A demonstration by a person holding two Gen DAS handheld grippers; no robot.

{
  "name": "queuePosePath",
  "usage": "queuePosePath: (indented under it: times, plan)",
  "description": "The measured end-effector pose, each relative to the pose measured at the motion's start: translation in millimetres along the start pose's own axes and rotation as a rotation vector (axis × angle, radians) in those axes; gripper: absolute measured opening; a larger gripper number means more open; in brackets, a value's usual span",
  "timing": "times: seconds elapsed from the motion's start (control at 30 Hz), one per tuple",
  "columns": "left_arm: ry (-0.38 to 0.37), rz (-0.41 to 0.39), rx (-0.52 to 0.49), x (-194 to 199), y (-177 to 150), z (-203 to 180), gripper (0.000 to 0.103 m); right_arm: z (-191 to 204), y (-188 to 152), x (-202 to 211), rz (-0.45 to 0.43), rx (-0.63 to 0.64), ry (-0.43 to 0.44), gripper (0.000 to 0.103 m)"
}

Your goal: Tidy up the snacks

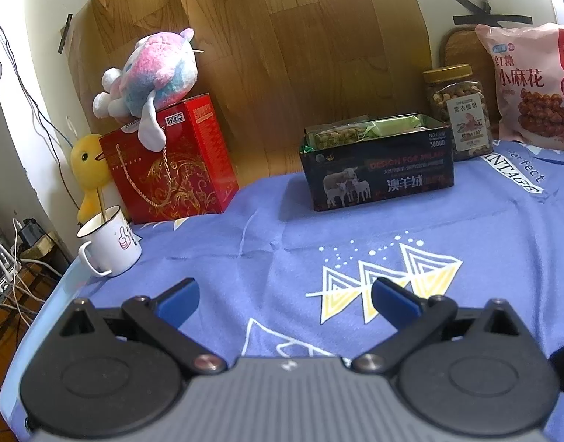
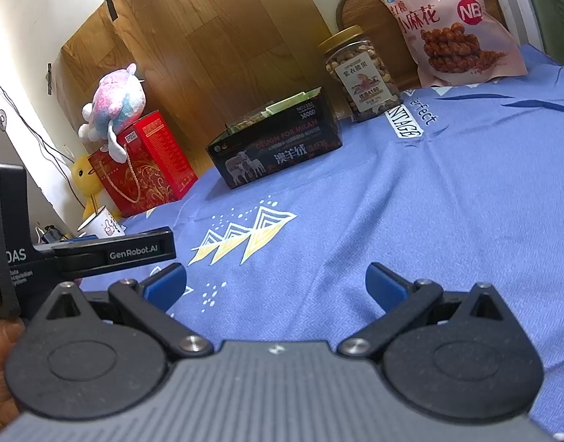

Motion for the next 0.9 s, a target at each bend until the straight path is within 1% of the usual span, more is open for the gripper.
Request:
queuePosePath:
  times: [0.37, 0.9]
  plan:
    - [-0.004, -0.008, -0.007, 1.1, 2.2, -2.0, 0.103, -1.1, 0.5, 0.1, 0.000, 0.000, 0.002, 0.103]
    - [-0.034, -0.017, -0.013, 0.3, 7.8, -9.1, 0.103, -0.1, 5.4, 0.6, -0.019, 0.006, -0.004, 0.103]
Point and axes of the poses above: each gripper's, at about its wrist camera, not at the fingertips, and x roughly against the way its jaws point, z to its left, y to its top, the point moved 6 cm from there along -x, roughly the way its jaws point, and after that the axes turned 13 degrees about -x, right-handed, at the moved point
